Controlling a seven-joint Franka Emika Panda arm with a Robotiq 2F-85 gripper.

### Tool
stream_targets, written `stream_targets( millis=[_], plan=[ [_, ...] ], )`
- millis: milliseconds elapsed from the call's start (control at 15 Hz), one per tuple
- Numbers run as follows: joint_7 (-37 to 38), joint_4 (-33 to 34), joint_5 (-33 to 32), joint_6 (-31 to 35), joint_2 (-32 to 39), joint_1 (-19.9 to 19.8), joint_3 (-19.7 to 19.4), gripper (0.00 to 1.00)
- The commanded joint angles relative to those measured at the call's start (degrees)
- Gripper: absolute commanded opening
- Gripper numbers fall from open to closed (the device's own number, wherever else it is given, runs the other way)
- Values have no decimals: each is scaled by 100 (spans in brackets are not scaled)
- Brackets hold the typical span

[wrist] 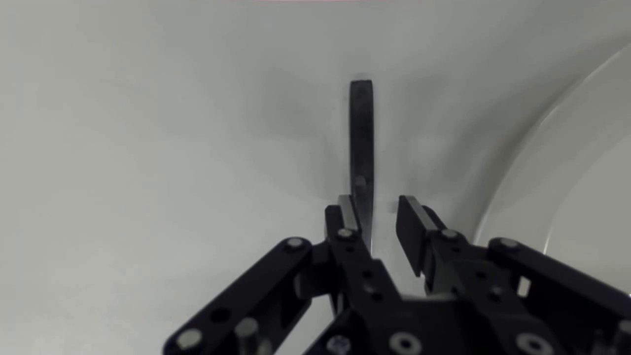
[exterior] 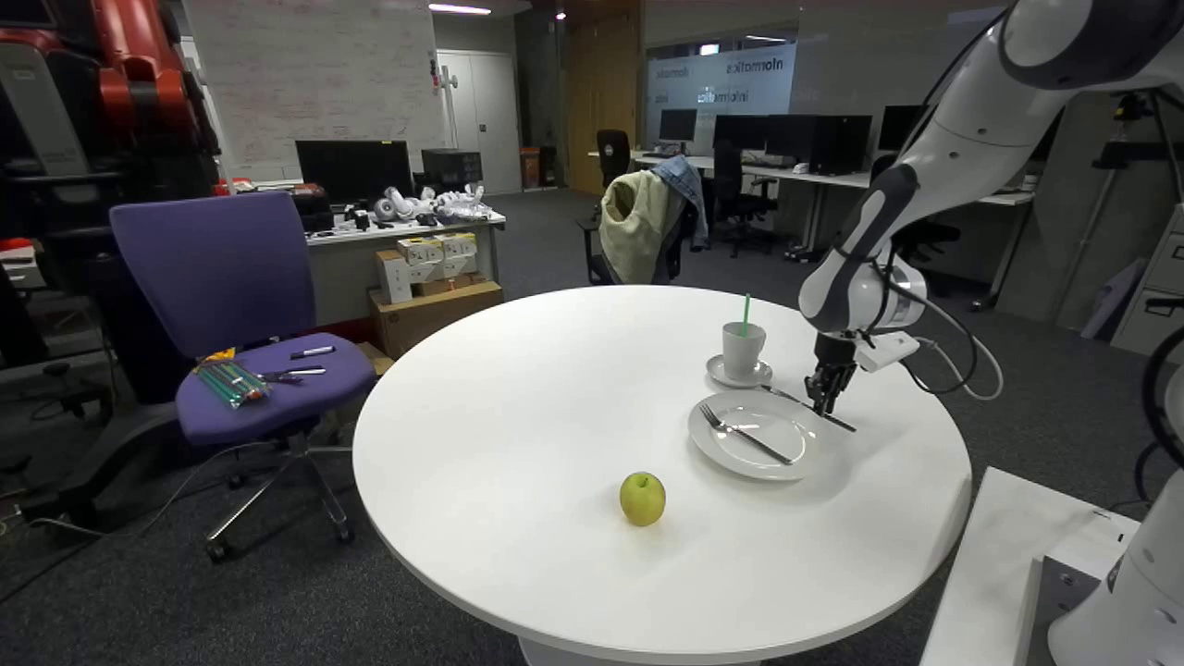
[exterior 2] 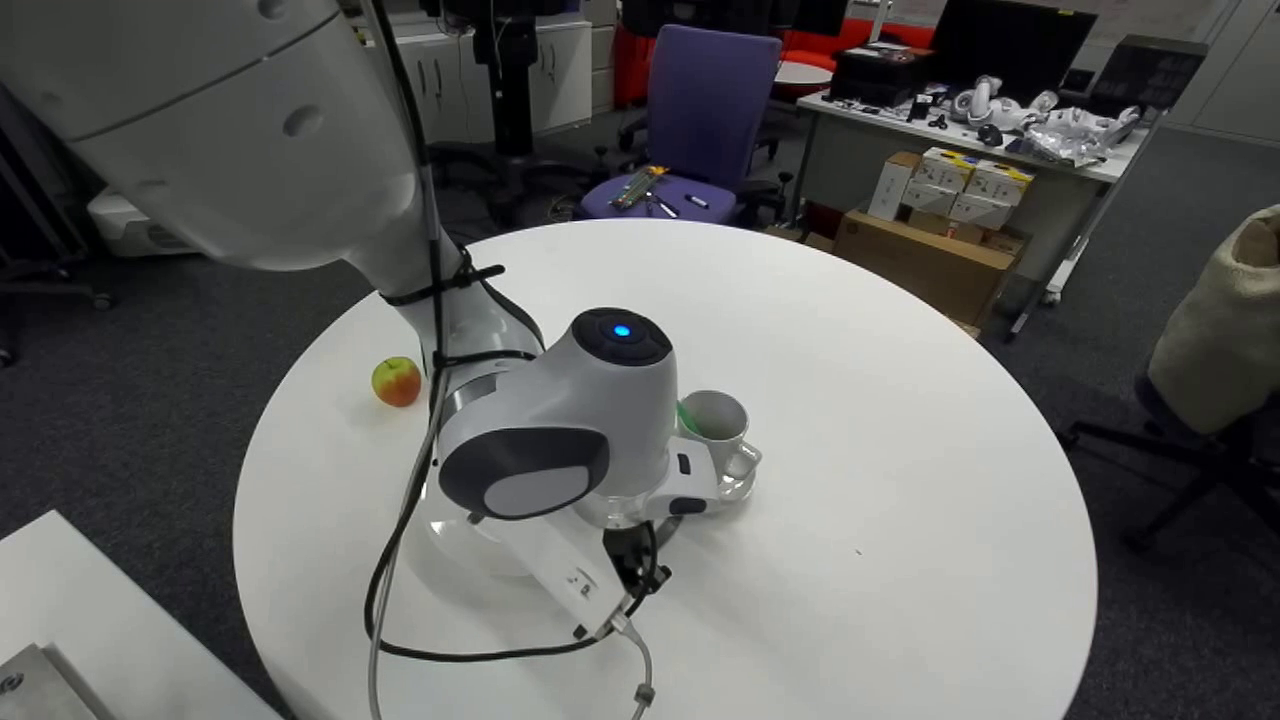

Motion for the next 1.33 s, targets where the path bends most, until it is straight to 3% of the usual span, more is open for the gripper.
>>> stream_targets(
  millis=[0,200,1267],
  plan=[
    [156,5,-63,116,-29,103,-109,36],
    [163,19,-82,113,-19,105,-152,45],
    [197,102,-95,80,92,170,-218,40]
  ],
)
